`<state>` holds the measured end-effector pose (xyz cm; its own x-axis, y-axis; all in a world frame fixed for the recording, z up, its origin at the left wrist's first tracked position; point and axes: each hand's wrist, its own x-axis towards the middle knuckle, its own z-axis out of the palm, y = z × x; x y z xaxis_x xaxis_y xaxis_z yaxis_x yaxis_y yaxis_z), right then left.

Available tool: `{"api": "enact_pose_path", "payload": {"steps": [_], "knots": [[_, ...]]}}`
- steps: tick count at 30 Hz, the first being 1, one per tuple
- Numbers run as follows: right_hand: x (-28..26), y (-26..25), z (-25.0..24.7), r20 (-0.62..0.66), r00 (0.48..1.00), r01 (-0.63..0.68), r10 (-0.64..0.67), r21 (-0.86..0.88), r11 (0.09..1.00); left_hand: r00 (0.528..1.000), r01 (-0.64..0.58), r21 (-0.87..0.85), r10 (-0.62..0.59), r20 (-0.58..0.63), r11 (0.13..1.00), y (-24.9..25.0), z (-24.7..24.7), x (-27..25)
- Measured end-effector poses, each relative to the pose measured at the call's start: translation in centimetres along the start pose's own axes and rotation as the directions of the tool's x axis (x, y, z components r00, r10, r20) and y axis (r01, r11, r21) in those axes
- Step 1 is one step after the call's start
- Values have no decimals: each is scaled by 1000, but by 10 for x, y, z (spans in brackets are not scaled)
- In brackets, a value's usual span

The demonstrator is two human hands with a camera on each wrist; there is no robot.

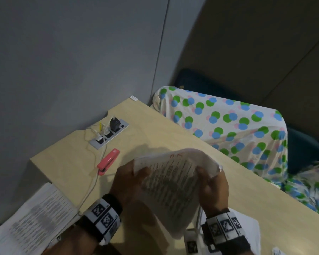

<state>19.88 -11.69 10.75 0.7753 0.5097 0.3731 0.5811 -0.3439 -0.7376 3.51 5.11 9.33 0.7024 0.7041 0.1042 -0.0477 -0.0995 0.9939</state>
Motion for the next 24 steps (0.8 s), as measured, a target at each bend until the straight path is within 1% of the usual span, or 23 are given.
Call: {"api": "enact_pose_path", "payload": {"steps": [1,2,3,4,5,6,7,8,9,10,11,12,13,14,15,18,20,22,23,24], "knots": [[1,4,-1,14,999,-42,42,-13,999,999,28,-16,-27,19,999,-6,-4,3],[1,8,-2,13,996,-86,87,-21,996,999,42,8,-42,3,999,-21,-12,10],[2,14,-4,5,994,-113,113,-26,993,995,79,61,-75,-65,995,-38,-21,20],[2,20,-4,3,991,-132,132,-29,991,983,133,153,-110,-148,979,-61,-35,31],[1,27,-4,8,989,-149,149,-41,988,966,208,330,-141,-218,921,-80,-48,42],[0,35,-1,22,982,-185,187,-67,981,952,286,526,-173,-254,801,-98,-61,51],[-2,45,2,47,970,-234,239,-101,967,930,366,662,-225,-291,654,-110,-69,55],[-5,54,6,80,947,-297,311,-150,943,909,415,729,-279,-310,544,-120,-76,56],[-8,65,12,114,916,-359,386,-201,911,899,428,766,-317,-303,479,-123,-78,54],[-11,73,17,150,877,-413,456,-250,876,904,407,796,-319,-283,448,-125,-79,51],[-13,80,25,179,839,-457,514,-284,843,912,391,811,-304,-276,436,-125,-77,46],[-17,87,32,205,795,-500,570,-311,809,917,383,812,-283,-280,440,-130,-77,43],[-20,94,39,221,756,-536,616,-329,777,912,398,805,-282,-297,440,-130,-75,41],[-25,98,45,230,718,-572,657,-344,745,904,417,790,-293,-310,450,-131,-73,40],[-31,106,52,236,691,-597,684,-348,723,892,444,764,-315,-325,468,-129,-71,39],[-49,122,65,266,624,-625,735,-394,674,886,460,682,-345,-310,569,-127,-66,34],[-57,131,71,270,578,-651,770,-418,634,882,469,629,-360,-303,620,-119,-60,31],[-61,132,71,245,535,-704,808,-399,587,873,487,516,-372,-315,705,-108,-49,27],[-61,132,71,230,514,-743,826,-363,563,864,501,464,-391,-318,731,-102,-42,25],[-60,130,69,221,474,-787,853,-329,522,852,520,406,-424,-306,751,-99,-35,24]]}}
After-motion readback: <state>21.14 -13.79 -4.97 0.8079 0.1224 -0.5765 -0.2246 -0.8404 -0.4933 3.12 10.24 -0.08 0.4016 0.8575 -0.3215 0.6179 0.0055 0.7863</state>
